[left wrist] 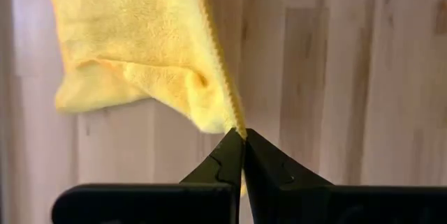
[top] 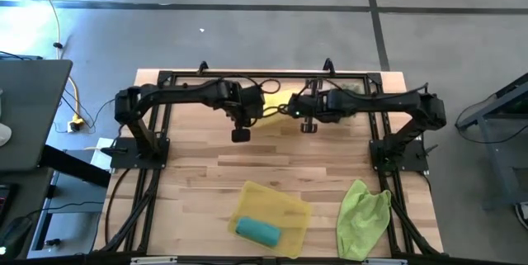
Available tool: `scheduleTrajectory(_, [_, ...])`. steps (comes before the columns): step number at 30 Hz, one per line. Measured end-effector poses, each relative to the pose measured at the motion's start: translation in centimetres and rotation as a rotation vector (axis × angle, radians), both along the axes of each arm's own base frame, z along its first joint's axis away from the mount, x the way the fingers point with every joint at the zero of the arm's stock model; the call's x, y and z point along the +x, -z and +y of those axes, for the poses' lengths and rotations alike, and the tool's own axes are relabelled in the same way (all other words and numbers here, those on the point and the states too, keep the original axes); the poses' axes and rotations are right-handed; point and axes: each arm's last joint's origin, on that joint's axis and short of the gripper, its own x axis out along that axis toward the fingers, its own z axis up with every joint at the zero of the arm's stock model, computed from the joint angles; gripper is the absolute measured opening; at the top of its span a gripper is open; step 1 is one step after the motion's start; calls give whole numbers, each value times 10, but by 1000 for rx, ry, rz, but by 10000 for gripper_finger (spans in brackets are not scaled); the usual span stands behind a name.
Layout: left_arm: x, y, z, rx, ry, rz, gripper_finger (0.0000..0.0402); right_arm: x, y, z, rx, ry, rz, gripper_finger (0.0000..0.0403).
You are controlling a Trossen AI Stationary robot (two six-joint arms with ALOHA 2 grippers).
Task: Roll microfiber towels into tight, uniform cylinder then place into a basket
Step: Fold the yellow towel
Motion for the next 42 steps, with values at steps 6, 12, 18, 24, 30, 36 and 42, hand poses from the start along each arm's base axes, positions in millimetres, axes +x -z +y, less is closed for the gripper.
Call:
scheduleTrajectory(6, [0, 38, 0, 11, -20, -52, 1, -6, 34, 2, 46, 7, 22, 0])
scheduleTrajectory(12, [-5, 61, -2, -2, -53, -57, 14, -6, 46, 3, 80, -5, 3, 0])
scheduleTrajectory(18, [-11, 74, -4, -20, -78, -37, 59, -5, 46, 3, 83, -2, -20, 0])
scheduleTrajectory(24, [-6, 79, -4, -21, -53, -113, 110, -3, 46, 3, 90, -3, -40, 0])
scheduleTrajectory(30, [-6, 78, -4, -25, -62, -121, 112, -3, 46, 3, 91, 2, -42, 0])
scheduleTrajectory(36, [-6, 86, -3, -35, -76, -84, 51, -3, 45, 3, 88, 3, -45, 0])
scheduleTrajectory(42, [-11, 77, -4, 10, -54, -42, 10, -1, 39, 1, 10, 8, -35, 0])
